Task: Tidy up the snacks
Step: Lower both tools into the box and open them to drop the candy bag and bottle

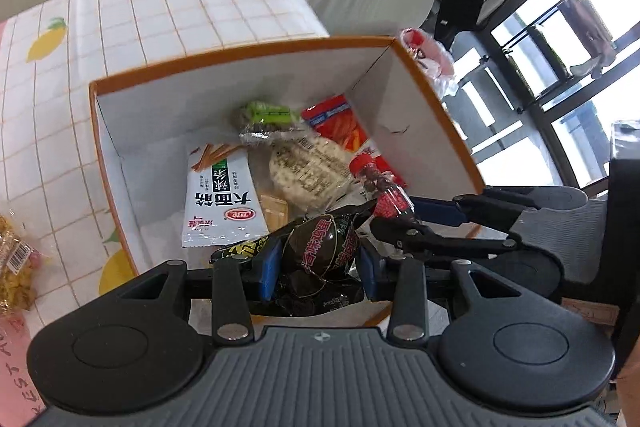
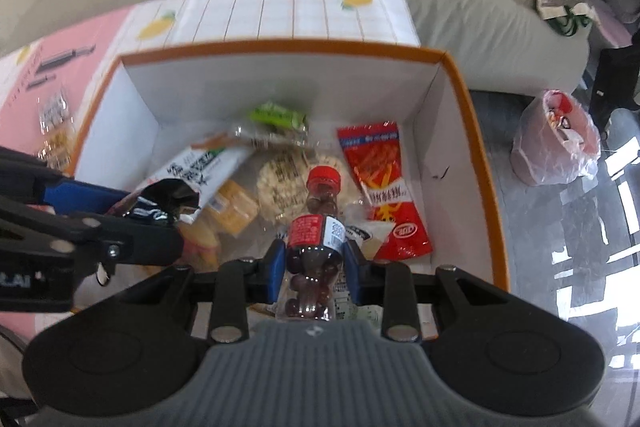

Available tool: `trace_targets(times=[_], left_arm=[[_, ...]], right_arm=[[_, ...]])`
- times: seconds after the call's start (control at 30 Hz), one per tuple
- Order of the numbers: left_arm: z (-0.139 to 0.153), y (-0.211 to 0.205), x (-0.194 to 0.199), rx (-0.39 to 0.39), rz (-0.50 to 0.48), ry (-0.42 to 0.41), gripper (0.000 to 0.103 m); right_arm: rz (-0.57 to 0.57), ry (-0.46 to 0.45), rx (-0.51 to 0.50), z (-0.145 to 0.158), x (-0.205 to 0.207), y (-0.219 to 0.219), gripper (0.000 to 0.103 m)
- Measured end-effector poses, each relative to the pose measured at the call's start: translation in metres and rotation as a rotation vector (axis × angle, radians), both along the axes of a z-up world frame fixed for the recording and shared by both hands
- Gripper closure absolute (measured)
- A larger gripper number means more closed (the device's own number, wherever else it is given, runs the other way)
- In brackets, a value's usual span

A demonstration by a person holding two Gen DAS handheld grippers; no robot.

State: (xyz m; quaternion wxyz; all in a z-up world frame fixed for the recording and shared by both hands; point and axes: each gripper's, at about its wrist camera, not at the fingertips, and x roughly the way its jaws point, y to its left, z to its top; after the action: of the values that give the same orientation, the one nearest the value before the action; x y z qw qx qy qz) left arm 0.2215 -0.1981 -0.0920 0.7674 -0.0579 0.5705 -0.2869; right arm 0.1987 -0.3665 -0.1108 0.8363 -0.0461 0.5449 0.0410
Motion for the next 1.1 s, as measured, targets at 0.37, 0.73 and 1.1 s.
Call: trace_targets(times=[0.37,0.73,1.1], left_arm=[[-0.017,-0.021,0.018,-0.021,-0.023,0.064,0.058],[-0.034,-0.040,0.023,0.003,-0.052,0.090,0.057],[-0.020,-0.034,0.017,0.021,-0.054,0.067,0.035]], right_arm=[[0.053,0.094,-0.011,-0.019,0.012,0.000,0.074],[0.080,0.110,-0.015,-0.021,0.014,-0.003,0.074],[0.067,0.113,0.009,-0.014,0.010,-0.004,0.074]])
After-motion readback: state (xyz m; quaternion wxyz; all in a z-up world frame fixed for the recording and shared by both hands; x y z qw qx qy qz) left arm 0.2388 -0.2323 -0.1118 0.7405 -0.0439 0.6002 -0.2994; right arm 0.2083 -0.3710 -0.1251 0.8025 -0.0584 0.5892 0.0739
